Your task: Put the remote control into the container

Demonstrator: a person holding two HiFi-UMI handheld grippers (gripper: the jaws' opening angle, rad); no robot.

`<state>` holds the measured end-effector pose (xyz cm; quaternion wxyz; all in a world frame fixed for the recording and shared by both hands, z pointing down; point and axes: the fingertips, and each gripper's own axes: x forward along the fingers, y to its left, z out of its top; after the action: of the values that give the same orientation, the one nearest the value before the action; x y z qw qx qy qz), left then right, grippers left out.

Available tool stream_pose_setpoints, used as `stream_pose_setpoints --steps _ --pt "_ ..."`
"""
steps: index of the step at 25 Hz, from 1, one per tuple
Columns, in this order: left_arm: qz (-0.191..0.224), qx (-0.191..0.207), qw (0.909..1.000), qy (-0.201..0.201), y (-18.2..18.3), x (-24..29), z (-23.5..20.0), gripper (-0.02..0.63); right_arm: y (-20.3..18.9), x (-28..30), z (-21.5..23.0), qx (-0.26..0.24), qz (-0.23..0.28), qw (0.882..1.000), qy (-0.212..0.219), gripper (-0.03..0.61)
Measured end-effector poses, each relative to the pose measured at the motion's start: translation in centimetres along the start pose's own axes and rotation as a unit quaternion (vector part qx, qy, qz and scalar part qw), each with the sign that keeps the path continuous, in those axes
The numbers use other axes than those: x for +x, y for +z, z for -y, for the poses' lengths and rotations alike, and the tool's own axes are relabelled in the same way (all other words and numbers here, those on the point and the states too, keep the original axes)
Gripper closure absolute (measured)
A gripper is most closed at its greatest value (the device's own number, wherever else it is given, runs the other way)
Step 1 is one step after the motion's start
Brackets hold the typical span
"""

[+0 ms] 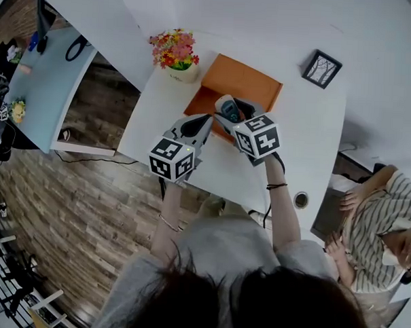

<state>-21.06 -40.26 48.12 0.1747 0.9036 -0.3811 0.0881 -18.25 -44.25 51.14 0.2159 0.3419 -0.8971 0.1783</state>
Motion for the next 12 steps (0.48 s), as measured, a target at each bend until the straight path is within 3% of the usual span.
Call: stream_pose_setpoints --steps 12 --pt "-0.022 -0.025 0.9994 0.006 -2.5 0.6 -2.1 0.611 -3.4 4.5 0.4 0.0 -0.089 0.996 0.019 0.291"
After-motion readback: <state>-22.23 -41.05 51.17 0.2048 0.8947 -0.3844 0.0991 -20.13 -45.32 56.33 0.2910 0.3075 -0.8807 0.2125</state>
